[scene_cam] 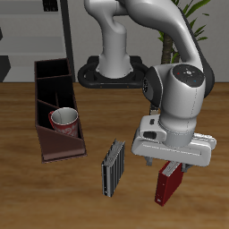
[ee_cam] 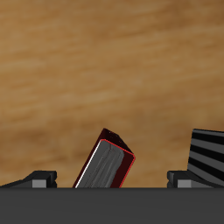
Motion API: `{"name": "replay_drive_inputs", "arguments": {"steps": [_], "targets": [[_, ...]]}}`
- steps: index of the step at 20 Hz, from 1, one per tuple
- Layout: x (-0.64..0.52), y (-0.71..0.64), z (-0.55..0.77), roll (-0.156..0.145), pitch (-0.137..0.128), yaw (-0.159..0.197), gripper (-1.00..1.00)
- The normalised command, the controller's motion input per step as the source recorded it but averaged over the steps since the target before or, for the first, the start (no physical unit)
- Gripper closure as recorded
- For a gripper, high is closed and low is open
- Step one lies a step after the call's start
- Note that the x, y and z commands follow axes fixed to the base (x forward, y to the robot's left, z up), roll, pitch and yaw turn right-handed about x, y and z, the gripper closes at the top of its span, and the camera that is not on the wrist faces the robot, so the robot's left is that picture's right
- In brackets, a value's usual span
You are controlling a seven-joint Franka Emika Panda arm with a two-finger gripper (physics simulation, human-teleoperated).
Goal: Place the red mug into the right desk caddy's left compartment and place the red book into the right desk caddy's front compartment
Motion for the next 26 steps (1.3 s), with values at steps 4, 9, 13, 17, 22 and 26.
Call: {"name": "replay_drive_inputs", "arguments": {"steps": [4,9,13,17,22,26], "targets": [[0.04,0.0,-0.19,-0.001,0.031,-0.014,-1.0],[0.01,-0.02,-0.27,0.006,0.034,-0.006,1.0],[-0.02,0.01,-0.1,0.006,0.008,-0.014,1.0],[-0.04,-0.02,0.06,0.006,-0.012,0.002,1.0],[-0.3,-0.12,0.56,0.006,-0.05,0.029,1.0],[-0.32,-0.18,0.54,0.003,-0.037,0.033,1.0]]}}
